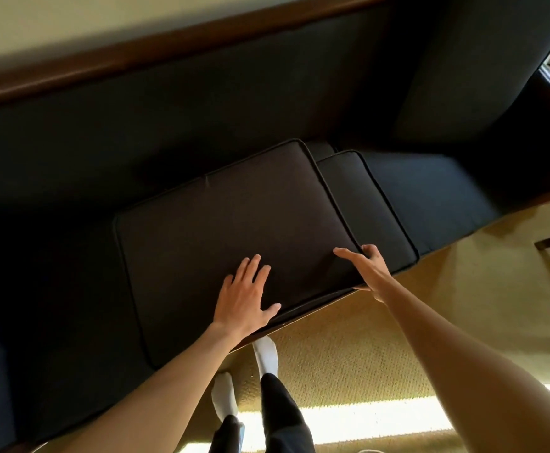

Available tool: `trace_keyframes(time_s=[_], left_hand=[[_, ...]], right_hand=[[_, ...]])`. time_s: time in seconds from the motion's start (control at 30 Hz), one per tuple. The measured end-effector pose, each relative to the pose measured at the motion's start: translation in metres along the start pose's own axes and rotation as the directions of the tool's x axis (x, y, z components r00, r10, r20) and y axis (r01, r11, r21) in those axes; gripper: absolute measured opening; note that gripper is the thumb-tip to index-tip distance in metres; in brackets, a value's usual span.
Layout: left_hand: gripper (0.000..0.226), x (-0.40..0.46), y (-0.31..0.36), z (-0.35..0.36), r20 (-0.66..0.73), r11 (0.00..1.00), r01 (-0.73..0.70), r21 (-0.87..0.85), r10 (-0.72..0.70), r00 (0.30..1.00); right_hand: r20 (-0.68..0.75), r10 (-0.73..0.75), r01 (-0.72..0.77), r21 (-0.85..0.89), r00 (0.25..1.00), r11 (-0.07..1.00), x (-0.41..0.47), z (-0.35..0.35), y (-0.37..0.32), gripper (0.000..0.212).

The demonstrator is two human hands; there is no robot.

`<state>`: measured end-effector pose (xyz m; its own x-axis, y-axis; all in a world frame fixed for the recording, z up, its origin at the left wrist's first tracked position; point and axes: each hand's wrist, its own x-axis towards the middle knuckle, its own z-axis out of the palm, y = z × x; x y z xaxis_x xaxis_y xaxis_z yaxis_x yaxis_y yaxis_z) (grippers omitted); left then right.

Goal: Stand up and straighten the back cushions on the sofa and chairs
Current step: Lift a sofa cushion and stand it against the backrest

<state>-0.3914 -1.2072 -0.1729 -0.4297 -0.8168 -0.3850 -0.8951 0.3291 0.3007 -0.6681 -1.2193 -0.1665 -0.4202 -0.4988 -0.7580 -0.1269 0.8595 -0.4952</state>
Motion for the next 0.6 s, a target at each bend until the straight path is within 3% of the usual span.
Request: trace_keyframes(time_s=[0.13,0.33,0.5,0.6], left_hand=[[0.092,-0.013,-0.008,-0.006,-0.005,0.999,0.006,-0.05,-0.006,1.0],[0.122,-0.044,-0.006,-0.038,-0.039,0.99,0.051,-0.129,-0.056,0.998],[0.137,-0.078,-0.01,-0.059,-0.12,0.97,0.132,-0.206,-0.158,0.98],[0.135,-0.105,-0.024,-0.074,-0.217,0.946,0.147,-0.288,-0.214,0.952]], right_hand=[[0.03,-0.015,0.016,-0.029,0.999,0.999,-0.015,-0.001,-0.013,0.091],[0.254,-0.054,0.134,-0.308,0.966,0.942,-0.072,0.015,-0.08,0.128],[0.233,-0.11,0.209,-0.459,0.966,0.864,-0.134,0.042,-0.111,0.101],[0.281,-0.111,0.238,-0.473,0.953,0.848,-0.18,0.064,-0.127,0.102]])
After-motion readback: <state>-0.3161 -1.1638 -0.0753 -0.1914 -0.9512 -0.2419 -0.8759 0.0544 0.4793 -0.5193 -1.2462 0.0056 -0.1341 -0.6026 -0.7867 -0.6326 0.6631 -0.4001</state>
